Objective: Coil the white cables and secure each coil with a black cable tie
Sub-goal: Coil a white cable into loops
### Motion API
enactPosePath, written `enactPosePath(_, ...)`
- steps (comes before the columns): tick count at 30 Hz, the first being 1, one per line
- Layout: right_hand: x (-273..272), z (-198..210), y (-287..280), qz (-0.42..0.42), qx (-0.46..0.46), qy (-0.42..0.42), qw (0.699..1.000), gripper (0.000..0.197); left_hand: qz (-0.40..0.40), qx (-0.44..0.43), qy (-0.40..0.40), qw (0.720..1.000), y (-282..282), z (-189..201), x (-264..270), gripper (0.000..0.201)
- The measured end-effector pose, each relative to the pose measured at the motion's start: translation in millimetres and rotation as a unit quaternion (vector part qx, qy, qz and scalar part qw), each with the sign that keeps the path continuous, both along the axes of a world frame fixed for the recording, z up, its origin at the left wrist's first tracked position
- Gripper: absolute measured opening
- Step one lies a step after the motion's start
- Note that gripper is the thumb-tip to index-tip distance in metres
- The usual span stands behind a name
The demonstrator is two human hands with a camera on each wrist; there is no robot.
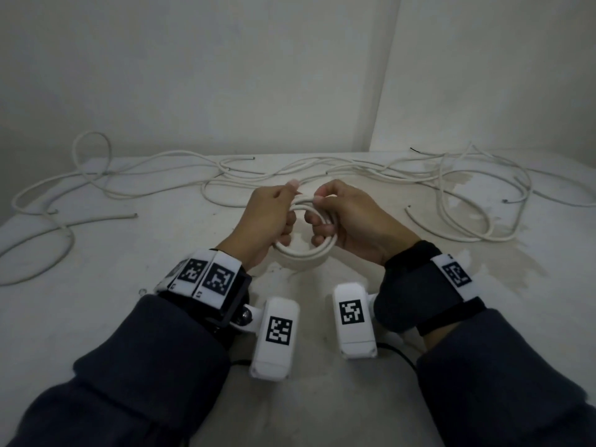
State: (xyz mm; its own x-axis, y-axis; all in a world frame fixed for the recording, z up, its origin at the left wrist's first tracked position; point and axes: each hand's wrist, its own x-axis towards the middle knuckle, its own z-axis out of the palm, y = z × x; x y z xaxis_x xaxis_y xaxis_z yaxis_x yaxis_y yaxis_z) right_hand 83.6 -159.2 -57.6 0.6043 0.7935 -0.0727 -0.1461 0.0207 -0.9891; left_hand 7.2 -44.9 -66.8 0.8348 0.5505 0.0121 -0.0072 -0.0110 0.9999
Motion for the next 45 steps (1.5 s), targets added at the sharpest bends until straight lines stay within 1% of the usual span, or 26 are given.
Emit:
enactPosePath(2, 0, -1, 1, -0.008, 0.003, -0.015, 1.000, 0.014, 0.005, 0.000, -0.005, 1.000, -1, 1, -1, 0.042)
enactPosePath(6, 2, 0, -2, 0.021, 0.009, -0.013, 1.000, 0.012, 0.050, 0.015, -0.023, 0.998, -2, 0, -1, 0.050)
enactPosePath(8, 2, -1, -3, 0.014, -0.009, -0.044, 0.999, 0.005, 0.067, 0.027, -0.025, 0.997, -2, -2, 1, 0.051)
enactPosePath(9, 2, -2, -4, 0.005, -0.019, -0.066, 0.998, 0.004, 0.075, 0.037, -0.023, 0.996, -1, -4, 1, 0.051)
enactPosePath(11, 2, -4, -4, -0.013, -0.030, -0.108, 0.994, 0.009, 0.078, 0.052, -0.017, 0.995, 1, -5, 1, 0.049)
enactPosePath(13, 4, -3, -5, -0.028, -0.019, -0.131, 0.991, 0.007, 0.042, 0.048, -0.010, 0.998, 2, -4, -1, 0.046)
enactPosePath(15, 7, -3, -9, -0.040, -0.011, -0.138, 0.990, 0.007, -0.027, 0.013, 0.011, 0.999, 1, 1, -2, 0.042)
enactPosePath(17, 9, -2, -13, -0.040, -0.008, -0.147, 0.988, 0.011, -0.089, -0.029, 0.040, 0.995, 2, 6, -4, 0.038)
enactPosePath(19, 9, -1, -14, -0.030, -0.011, -0.159, 0.987, 0.013, -0.122, -0.034, 0.065, 0.990, 3, 8, -7, 0.037)
enactPosePath(22, 8, 1, -14, -0.022, -0.006, -0.152, 0.988, 0.010, -0.137, 0.030, 0.061, 0.988, 6, 6, -9, 0.037)
enactPosePath(25, 11, 0, -12, -0.050, 0.020, -0.094, 0.994, 0.017, -0.125, 0.092, 0.049, 0.987, 5, 7, -9, 0.038)
enactPosePath(26, 13, 0, -12, -0.063, 0.022, -0.088, 0.994, 0.018, -0.131, 0.111, 0.050, 0.984, 4, 7, -10, 0.037)
enactPosePath(30, 14, 0, -14, -0.077, 0.019, -0.159, 0.984, 0.011, -0.162, 0.140, 0.056, 0.975, 0, 5, -11, 0.034)
enactPosePath(34, 15, 2, -14, -0.122, 0.049, -0.194, 0.972, 0.009, -0.166, 0.129, 0.042, 0.977, -1, 5, -10, 0.034)
enactPosePath(38, 20, -1, -14, -0.179, 0.075, -0.175, 0.965, 0.009, -0.159, 0.131, 0.031, 0.978, 1, 3, -11, 0.033)
enactPosePath(40, 22, -2, -16, -0.192, 0.084, -0.167, 0.963, 0.009, -0.150, 0.123, 0.021, 0.981, 2, 2, -9, 0.033)
enactPosePath(43, 25, -1, -19, -0.166, 0.067, -0.166, 0.970, 0.007, -0.119, 0.105, 0.001, 0.987, 5, 1, -7, 0.034)
enactPosePath(45, 23, -2, -19, -0.137, 0.046, -0.194, 0.970, 0.009, -0.091, 0.088, -0.015, 0.992, 6, -1, -5, 0.035)
